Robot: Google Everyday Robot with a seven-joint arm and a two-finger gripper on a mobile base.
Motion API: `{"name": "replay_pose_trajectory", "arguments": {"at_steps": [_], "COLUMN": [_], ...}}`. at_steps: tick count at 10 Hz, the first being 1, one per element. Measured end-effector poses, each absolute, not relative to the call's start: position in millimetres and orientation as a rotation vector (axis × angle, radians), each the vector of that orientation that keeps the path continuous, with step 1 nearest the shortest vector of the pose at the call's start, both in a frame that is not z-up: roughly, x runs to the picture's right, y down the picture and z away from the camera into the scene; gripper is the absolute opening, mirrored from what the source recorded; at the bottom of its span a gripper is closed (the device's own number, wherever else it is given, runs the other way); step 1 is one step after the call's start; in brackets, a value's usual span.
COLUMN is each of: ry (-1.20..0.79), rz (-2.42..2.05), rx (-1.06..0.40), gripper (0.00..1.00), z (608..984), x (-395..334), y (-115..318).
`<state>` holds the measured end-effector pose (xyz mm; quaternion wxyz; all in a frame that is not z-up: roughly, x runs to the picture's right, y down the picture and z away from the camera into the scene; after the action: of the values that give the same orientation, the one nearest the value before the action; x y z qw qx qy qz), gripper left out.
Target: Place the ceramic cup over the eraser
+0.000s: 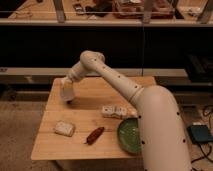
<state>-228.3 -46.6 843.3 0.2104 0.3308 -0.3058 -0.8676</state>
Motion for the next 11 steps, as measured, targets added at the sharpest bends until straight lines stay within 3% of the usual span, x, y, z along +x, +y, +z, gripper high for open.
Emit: {"name": "replay_pose_trajectory", "arguments": {"at_steps": [6, 8, 9, 11], "ry": [-0.853, -0.853, -0.853, -0.853], "rz": [-2.413, -2.414, -2.413, -2.413], "rx": [0.92, 0.92, 0.921, 0.92], "gripper": [0.07, 0.0, 0.03, 0.22], "z": [843.4, 843.4, 843.3, 843.4], "x": [-229.8, -230.3, -230.4, -230.0], "y": [-45.7, -45.5, -45.6, -45.6]}}
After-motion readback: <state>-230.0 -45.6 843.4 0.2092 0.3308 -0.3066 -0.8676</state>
